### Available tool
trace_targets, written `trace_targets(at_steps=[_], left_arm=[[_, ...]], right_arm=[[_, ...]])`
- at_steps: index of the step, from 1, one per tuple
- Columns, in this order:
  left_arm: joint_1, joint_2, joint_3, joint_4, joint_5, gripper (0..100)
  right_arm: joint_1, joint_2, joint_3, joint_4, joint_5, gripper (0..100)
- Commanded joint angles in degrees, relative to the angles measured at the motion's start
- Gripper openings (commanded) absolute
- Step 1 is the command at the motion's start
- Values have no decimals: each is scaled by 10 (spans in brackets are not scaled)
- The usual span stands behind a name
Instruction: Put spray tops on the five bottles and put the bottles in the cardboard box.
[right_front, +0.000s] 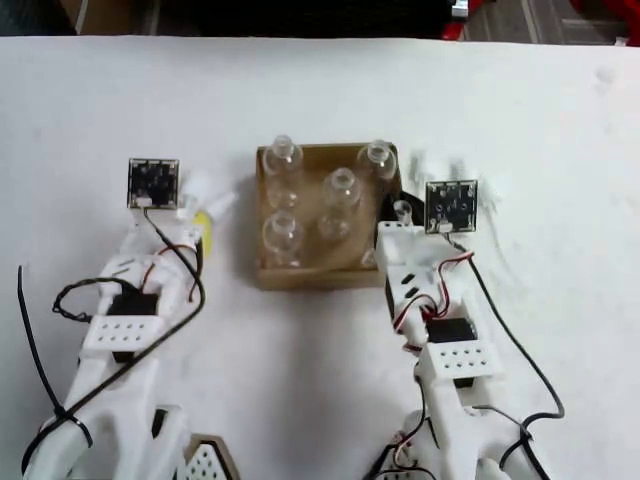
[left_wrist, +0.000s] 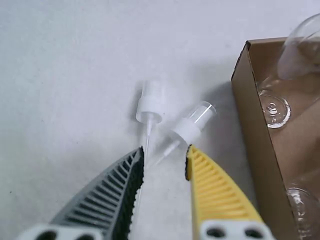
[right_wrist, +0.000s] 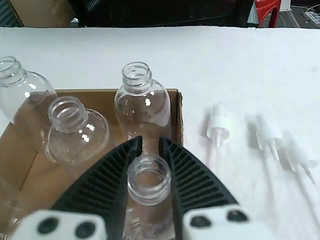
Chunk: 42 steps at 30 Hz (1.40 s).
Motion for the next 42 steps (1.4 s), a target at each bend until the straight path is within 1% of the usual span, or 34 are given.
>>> trace_targets(at_steps=[1, 15, 22, 26, 28, 30, 35, 38, 40, 42], left_arm=[[7, -6, -6, -13, 5, 138], [7, -4, -2, -31, 5, 138], [7, -2, -2, -32, 5, 138], [7, -2, -2, -32, 5, 138], [7, -2, -2, -33, 5, 138], [7, -2, -2, -33, 5, 138], [6, -2, -2, -33, 5, 138], [5, -2, -2, -33, 5, 138], [4, -2, -2, -33, 5, 138], [4, -2, -2, -31, 5, 138]], right_arm=[[0, 0, -3, -8, 0, 21], [-6, 0, -3, -7, 1, 29], [-6, 0, -3, -7, 0, 186], [-6, -7, -4, -7, 0, 205], [-6, -34, -3, -7, 0, 205], [-6, -77, -4, 18, 0, 208], [-20, -233, -5, 148, 0, 213], [-23, -329, -7, 207, 0, 268], [2, -389, -8, 218, 0, 289], [38, -436, -3, 221, -4, 249]])
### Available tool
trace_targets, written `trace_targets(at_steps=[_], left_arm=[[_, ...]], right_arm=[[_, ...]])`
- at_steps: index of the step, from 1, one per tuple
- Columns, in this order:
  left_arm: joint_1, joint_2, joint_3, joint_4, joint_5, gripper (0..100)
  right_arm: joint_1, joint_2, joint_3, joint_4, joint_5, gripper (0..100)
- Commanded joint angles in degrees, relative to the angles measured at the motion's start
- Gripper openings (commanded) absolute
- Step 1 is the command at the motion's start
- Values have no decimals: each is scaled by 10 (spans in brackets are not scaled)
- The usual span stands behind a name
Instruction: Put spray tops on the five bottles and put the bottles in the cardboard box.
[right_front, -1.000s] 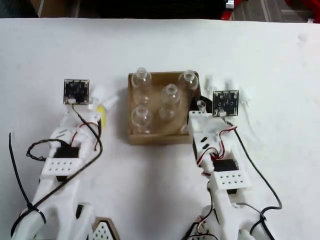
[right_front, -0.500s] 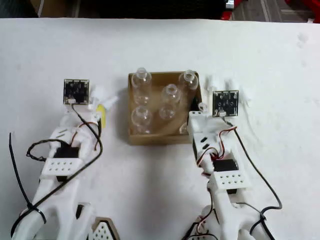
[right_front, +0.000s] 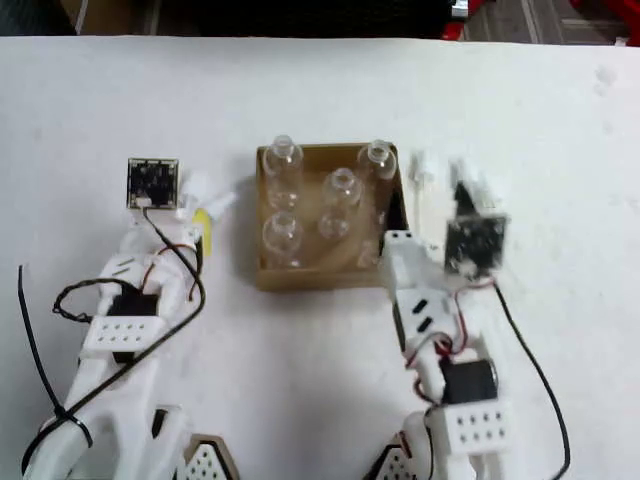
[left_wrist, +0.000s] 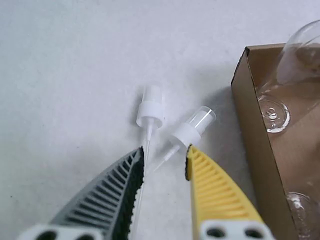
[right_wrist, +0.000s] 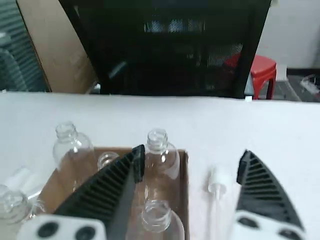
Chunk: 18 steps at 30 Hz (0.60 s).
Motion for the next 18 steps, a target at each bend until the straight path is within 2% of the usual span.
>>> trace_targets(at_steps=[1, 4, 8, 10, 15, 18], left_arm=[[4, -2, -4, -17, 5, 138], [4, -2, -4, -16, 5, 138], [4, -4, -4, -15, 5, 138], [3, -5, -4, -14, 5, 138], [3, -7, -4, -11, 6, 138], [2, -35, -6, 21, 6, 107]], right_arm=[[60, -85, 0, 18, -4, 201], [104, -115, 37, 48, 1, 14], [189, -161, 115, 59, -4, 80], [214, -198, 163, 62, -4, 77], [246, -207, 193, 115, -1, 51], [247, -207, 193, 150, -1, 53]])
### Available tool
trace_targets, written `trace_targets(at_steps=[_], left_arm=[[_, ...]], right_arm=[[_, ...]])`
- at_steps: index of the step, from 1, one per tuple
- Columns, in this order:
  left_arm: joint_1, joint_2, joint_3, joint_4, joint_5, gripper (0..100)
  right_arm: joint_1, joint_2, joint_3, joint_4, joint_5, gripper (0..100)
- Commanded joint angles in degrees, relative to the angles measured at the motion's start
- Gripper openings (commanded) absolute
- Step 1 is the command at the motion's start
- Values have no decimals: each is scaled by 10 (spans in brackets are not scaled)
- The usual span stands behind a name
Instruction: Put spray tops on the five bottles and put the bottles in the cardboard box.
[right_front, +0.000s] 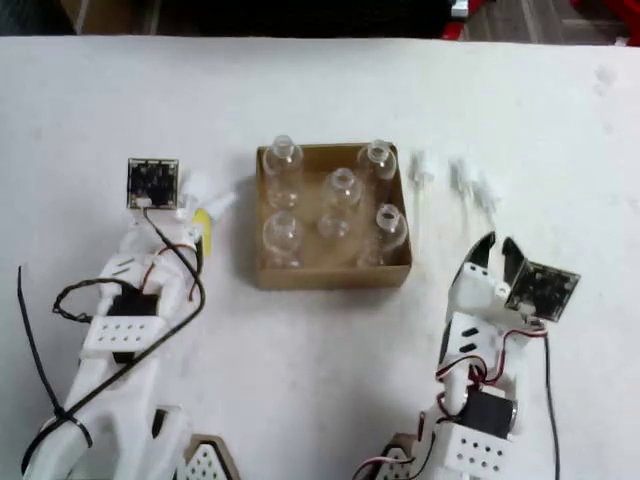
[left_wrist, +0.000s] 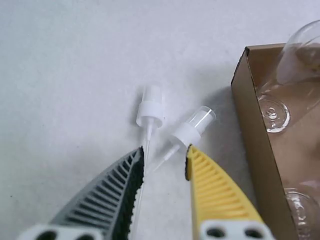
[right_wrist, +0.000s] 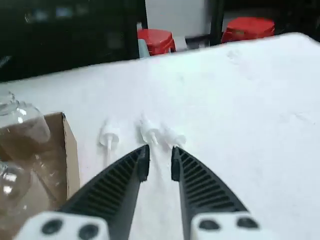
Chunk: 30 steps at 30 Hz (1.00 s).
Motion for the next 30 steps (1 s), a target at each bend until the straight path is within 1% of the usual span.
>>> trace_targets(at_steps=[1, 4, 8, 12, 16, 18, 20, 22, 25, 30], left_arm=[[2, -55, -4, 31, 6, 83], [2, -139, 11, 81, 6, 18], [2, -278, 80, 93, 5, 34], [2, -440, 156, 98, 6, 35], [2, -608, 236, 110, 6, 35], [2, -676, 241, 153, 5, 35], [3, -670, 227, 183, 5, 37], [3, -649, 224, 178, 5, 38], [2, -652, 234, 158, 5, 38], [2, -658, 237, 159, 4, 37]], right_arm=[[9, -3, 5, 45, 0, 53], [13, -3, 5, 132, 0, 53], [13, -3, 5, 298, 0, 53], [13, -3, 5, 414, 0, 53], [13, -3, 5, 422, -1, 50], [12, -3, 5, 422, -1, 50], [12, -3, 5, 422, -1, 50], [12, -3, 5, 422, -1, 50], [12, -3, 5, 422, -1, 50], [12, -3, 5, 422, -1, 50]])
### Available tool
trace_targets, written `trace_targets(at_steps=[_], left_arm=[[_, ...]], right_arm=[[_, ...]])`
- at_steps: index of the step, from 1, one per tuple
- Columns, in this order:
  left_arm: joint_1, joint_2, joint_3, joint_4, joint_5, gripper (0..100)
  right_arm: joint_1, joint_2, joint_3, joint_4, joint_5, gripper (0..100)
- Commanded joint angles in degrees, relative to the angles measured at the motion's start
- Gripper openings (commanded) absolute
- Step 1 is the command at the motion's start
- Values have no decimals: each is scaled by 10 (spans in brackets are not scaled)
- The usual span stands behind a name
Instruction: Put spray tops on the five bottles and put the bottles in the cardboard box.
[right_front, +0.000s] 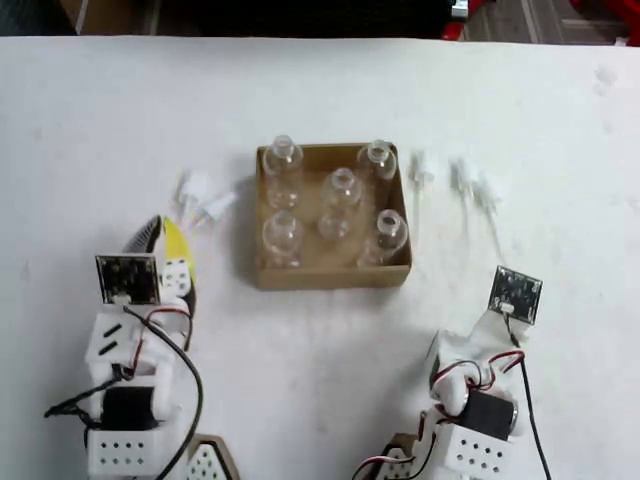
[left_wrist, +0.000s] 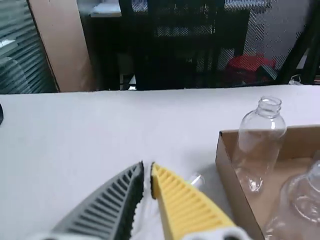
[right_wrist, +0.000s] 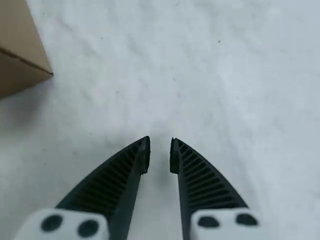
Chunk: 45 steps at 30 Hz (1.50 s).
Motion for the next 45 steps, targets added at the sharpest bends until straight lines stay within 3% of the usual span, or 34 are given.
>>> trace_targets(at_steps=[1, 36, 42, 45], left_arm=[[1, -7, -5, -13, 4, 37], [1, -7, -4, -12, 5, 40], [1, -7, 1, -12, 6, 134], [1, -7, 1, -11, 6, 133]], right_arm=[[5, -4, 5, 2, -1, 50], [4, -4, 5, 2, -1, 50], [4, -4, 5, 2, -1, 50], [4, -4, 5, 2, -1, 50]])
